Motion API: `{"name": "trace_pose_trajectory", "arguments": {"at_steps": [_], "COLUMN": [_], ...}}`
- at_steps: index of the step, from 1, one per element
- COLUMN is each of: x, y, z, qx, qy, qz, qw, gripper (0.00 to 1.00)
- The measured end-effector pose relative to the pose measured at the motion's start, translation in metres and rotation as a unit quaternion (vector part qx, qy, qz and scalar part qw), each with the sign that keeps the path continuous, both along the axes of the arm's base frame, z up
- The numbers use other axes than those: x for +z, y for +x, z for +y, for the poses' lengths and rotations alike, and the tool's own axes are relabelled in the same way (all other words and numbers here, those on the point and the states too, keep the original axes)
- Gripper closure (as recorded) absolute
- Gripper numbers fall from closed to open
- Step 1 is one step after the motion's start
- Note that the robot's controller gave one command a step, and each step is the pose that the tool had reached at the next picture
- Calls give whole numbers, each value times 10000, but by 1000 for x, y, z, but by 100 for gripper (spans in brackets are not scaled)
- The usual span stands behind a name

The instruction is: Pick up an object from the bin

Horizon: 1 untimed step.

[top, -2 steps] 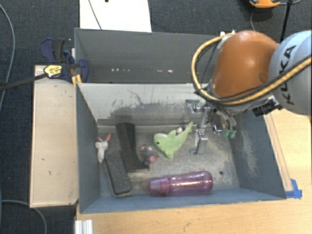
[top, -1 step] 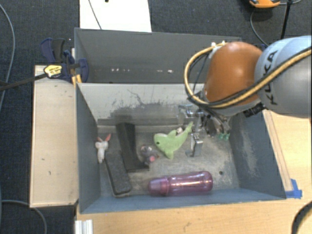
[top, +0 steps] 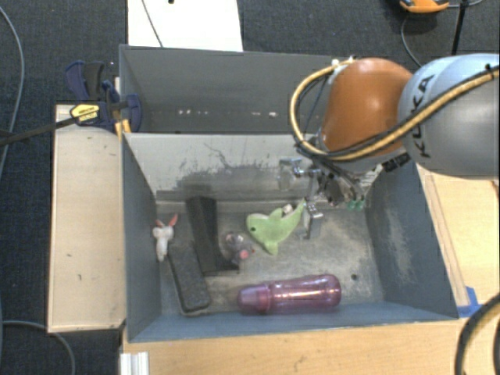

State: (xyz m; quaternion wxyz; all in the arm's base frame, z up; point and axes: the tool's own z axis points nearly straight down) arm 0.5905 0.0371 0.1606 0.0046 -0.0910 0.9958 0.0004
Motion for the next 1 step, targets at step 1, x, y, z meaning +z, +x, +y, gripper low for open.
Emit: {"name": "trace_pose_trajectory", "arguments": {"at_steps": [1], "x": [-28], "y": [-1], "z": [-9], "qx": [136], "qy": [-4], "qz": [5], "qw": [9999], "gripper": [0]}}
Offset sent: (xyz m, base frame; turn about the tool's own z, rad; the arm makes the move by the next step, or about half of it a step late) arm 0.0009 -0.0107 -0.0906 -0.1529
